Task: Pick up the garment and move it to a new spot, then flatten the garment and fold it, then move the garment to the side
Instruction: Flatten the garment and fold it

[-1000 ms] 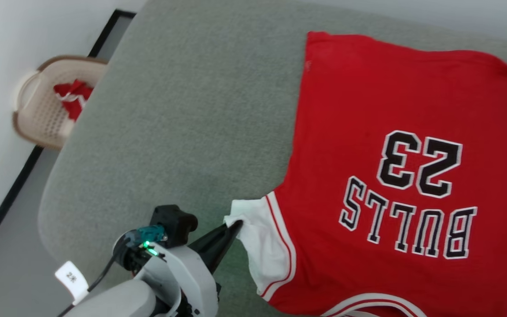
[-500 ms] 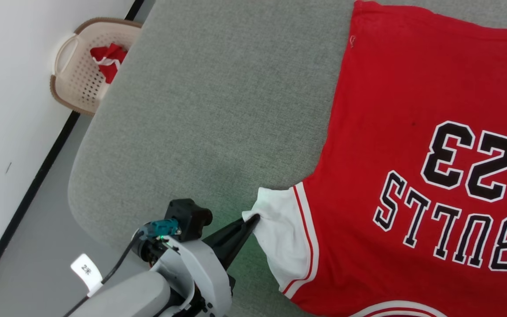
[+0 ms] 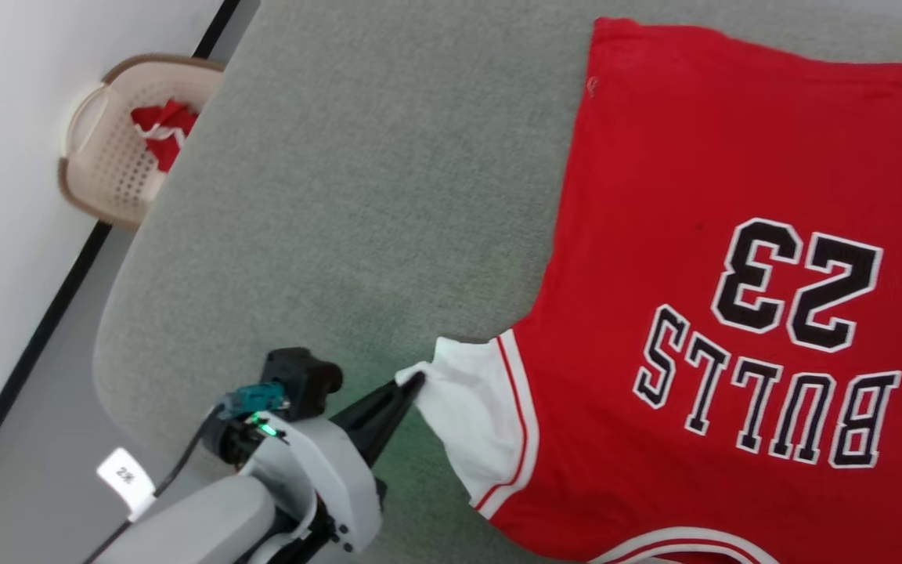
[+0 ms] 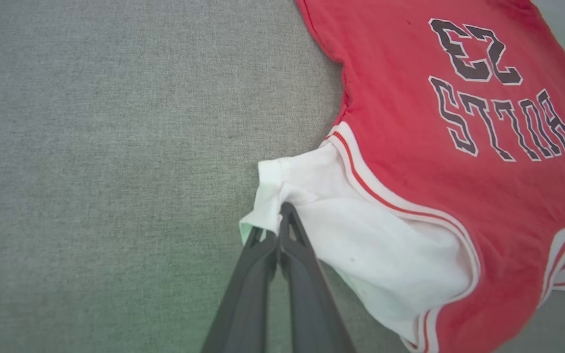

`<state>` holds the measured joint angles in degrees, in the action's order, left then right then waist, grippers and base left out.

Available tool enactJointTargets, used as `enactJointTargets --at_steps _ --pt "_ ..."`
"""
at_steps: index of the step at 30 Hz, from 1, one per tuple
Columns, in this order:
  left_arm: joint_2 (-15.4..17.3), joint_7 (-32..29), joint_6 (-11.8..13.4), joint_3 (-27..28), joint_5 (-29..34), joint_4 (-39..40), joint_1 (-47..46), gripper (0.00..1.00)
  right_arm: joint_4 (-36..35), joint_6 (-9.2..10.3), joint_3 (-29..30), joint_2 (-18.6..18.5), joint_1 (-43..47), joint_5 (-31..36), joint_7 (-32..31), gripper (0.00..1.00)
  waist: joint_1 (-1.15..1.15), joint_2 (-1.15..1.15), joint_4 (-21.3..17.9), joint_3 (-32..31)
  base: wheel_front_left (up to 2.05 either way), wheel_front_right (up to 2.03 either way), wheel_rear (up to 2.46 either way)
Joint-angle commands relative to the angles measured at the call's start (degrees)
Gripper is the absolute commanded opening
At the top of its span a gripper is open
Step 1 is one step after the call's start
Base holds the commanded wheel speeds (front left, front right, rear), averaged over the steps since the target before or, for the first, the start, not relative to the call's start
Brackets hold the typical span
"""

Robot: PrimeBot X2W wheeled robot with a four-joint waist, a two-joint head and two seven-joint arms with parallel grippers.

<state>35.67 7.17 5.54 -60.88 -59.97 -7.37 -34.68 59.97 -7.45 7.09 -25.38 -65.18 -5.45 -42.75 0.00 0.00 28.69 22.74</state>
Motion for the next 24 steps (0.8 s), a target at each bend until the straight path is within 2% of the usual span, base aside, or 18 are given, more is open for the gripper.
enactJointTargets --at_steps 1,5,12,18,24 --pt "0.73 0.33 0.25 0.30 -0.25 -0.32 0.90 0.00 0.27 -0.06 -2.08 1.41 2.98 -1.40 -0.39 0.00 0.00 0.00 -2.85 -2.75 0.00 0.00 0.00" --pt "2.10 0.17 0.82 0.73 -0.96 -0.62 1.79 0.00 -4.02 -0.05 -7.67 1.21 6.63 -8.22 -0.32 0.00 0.00 0.00 -5.48 -5.53 0.00 0.00 0.00" --pt "4.40 -0.19 2.56 1.00 -2.21 0.07 4.08 0.00 -18.37 -0.03 -15.22 -2.37 19.81 -20.96 -0.63 0.00 0.00 0.00 -9.78 -9.79 0.00 0.00 0.00" --pt "5.90 -0.39 3.89 1.20 -2.94 1.16 5.76 0.00 -29.30 -0.03 -14.92 -4.65 30.66 -27.21 -1.63 0.00 0.00 0.00 -12.52 -11.87 0.00 0.00 0.00" --pt "7.35 -0.55 5.38 1.31 -3.43 2.83 7.18 0.00 -39.43 -0.03 -10.74 -5.10 43.00 -30.18 -3.04 0.00 0.00 0.00 -14.69 -13.13 0.00 0.00 0.00"
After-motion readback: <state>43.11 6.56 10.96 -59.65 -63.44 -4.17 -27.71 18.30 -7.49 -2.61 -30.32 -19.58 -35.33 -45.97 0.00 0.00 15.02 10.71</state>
